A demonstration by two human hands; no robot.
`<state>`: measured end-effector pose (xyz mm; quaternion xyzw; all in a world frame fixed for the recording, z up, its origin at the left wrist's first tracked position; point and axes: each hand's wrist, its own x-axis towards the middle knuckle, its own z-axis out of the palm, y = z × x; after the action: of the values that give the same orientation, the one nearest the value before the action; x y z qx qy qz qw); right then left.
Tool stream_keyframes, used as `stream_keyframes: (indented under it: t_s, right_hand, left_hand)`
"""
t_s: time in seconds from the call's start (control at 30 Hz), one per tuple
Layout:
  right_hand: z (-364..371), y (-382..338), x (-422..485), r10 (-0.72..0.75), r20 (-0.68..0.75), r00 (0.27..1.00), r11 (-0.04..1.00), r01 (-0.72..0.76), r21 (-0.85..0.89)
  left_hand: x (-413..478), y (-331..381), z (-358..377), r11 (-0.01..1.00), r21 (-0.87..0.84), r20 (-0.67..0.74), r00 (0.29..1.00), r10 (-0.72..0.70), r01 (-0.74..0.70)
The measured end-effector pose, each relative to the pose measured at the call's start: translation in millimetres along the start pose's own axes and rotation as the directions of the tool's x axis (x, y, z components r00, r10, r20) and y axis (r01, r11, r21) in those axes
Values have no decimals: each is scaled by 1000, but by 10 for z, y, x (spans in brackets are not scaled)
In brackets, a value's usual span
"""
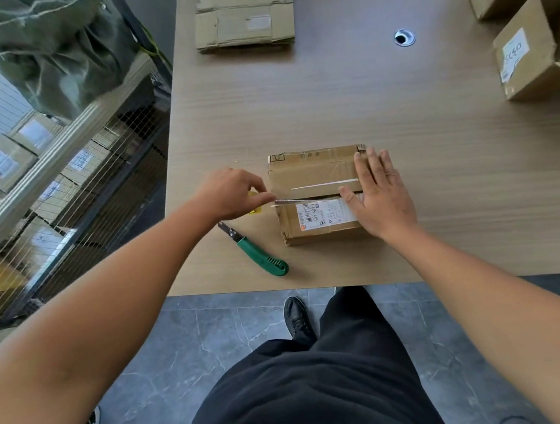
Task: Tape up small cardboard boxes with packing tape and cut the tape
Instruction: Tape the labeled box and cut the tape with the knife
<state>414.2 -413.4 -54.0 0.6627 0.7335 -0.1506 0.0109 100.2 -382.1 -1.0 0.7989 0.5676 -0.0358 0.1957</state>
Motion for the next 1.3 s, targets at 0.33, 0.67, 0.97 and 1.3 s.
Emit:
stream_keyframes:
  t_s: [0.33,0.67,0.97,1.3]
  right_hand:
    - [-65,0,92,66,-66,996,985,-55,161]
    - [-195,-337,-266,-355,-285,890,916,392,82]
    - [681,-1690,-755,-319,51,946,935,323,-144]
    - [737,-1568,-1034,-256,-260,931,964,225,-141]
  left_hand:
    - [275,-135,175,988,-147,49,998,-45,52]
    - [276,-78,129,953,-296,112,993,-32,64]
    - [336,-65,29,979,-204,143,990,15,15]
    - [378,-87,-11,985,-158,128,987,92,-71]
